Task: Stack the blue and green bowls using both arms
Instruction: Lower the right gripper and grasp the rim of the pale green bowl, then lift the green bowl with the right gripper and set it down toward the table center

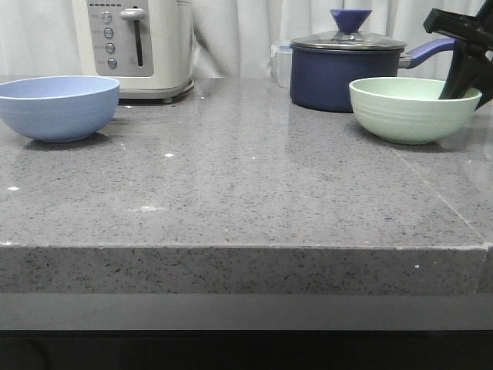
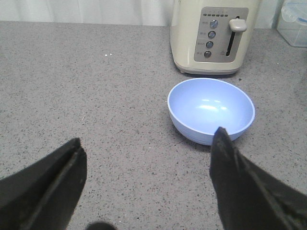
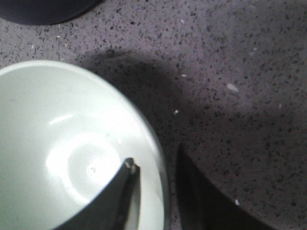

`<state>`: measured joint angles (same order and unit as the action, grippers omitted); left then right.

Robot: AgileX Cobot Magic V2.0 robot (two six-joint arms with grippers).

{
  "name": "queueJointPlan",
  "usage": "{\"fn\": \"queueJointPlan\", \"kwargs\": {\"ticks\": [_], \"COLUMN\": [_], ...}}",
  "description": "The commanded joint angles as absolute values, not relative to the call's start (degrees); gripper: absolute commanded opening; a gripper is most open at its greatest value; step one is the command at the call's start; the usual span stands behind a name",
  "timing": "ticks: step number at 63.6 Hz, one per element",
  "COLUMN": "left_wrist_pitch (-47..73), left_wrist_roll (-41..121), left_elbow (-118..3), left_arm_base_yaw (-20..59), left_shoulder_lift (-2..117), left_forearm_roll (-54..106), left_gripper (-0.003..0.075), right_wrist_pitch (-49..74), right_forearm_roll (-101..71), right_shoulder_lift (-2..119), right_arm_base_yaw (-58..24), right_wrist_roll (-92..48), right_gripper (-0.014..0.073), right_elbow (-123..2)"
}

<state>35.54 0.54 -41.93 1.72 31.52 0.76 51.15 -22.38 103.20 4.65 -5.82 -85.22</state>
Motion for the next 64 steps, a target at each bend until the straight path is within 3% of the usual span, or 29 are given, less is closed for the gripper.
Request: {"fn": "queueJointPlan", "kwargs": {"ticks": [1, 16, 34, 64], "left_wrist_pitch": [30.6, 30.6, 30.6, 30.0], "left_wrist_roll": [0.3, 0.3, 0.3, 0.3], "left_elbow": [-43.9, -43.9, -43.9, -43.9], "left_arm_base_yaw": [2.2, 2.2, 2.2, 2.2], "left_shoulder_lift": [32.0, 32.0, 32.0, 32.0], "left_forearm_roll": [0.9, 0.9, 0.9, 0.9], "left_gripper": [0.0532, 0.0532, 0.0532, 0.0532], "right_wrist_pitch": [48.9, 49.1, 52.5, 47.2], "right_forearm_roll": [-23.8, -23.8, -23.1, -20.1], "right_shoulder_lift": [100.6, 100.1, 96.4, 100.7], "right_arm_base_yaw": [5.0, 5.0, 1.8, -19.6], "right_wrist_roll": [-6.5, -6.5, -9.7, -7.7], "right_gripper": [0.0099, -0.0066, -0.0063, -0.0054], "right_elbow": [-87.3, -87.3, -90.9, -93.0]}}
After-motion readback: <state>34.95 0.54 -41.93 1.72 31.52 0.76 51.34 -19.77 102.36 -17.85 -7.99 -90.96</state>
